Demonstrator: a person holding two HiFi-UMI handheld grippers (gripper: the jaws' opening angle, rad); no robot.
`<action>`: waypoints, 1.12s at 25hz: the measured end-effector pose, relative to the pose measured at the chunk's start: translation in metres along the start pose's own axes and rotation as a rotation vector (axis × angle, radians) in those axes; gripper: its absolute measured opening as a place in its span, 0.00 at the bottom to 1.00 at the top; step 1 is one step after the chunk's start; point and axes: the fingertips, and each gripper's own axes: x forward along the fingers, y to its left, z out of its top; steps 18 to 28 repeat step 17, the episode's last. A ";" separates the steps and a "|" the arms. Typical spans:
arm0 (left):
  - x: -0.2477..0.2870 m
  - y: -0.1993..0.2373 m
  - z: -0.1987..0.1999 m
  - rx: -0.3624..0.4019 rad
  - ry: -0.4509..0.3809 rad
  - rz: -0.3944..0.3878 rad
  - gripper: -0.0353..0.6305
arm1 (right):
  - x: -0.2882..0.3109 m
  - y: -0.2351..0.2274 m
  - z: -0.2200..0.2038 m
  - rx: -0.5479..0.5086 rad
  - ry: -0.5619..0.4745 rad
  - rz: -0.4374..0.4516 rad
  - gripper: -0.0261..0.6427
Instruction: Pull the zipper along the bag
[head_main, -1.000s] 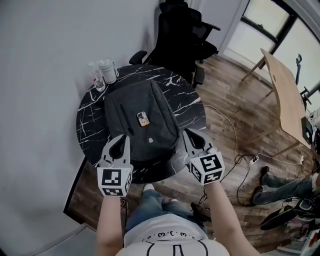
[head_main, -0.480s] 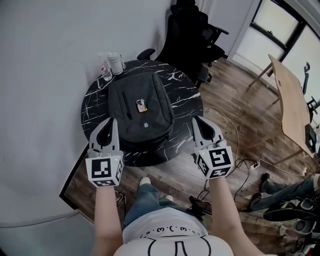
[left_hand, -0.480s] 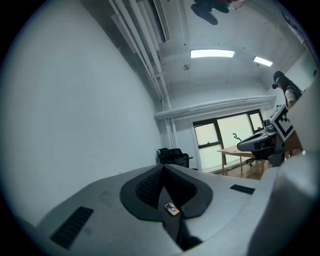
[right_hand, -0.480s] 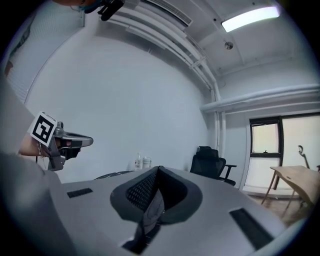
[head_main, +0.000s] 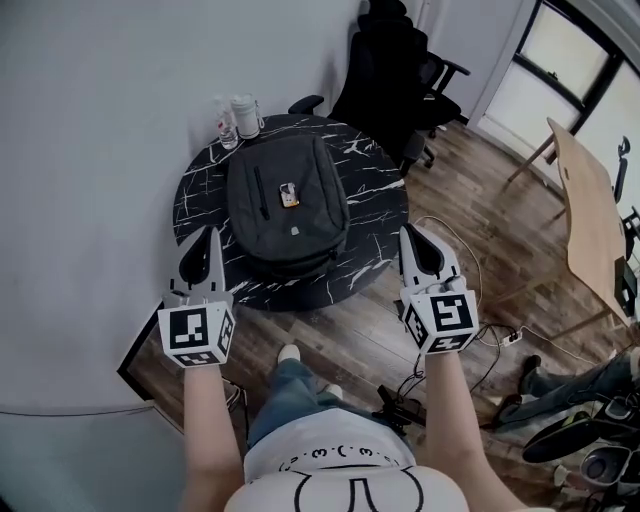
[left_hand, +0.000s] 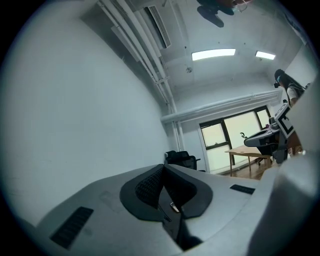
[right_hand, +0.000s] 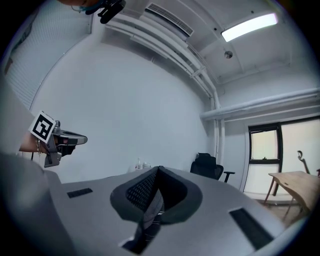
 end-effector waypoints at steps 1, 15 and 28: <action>-0.001 -0.003 0.003 0.011 -0.001 -0.004 0.08 | -0.003 0.001 0.003 -0.004 -0.002 -0.002 0.12; -0.013 -0.002 0.081 0.061 -0.076 -0.019 0.08 | -0.024 0.006 0.090 -0.067 -0.107 -0.042 0.12; -0.015 -0.004 0.085 0.067 -0.081 -0.023 0.08 | -0.026 0.008 0.093 -0.072 -0.112 -0.042 0.12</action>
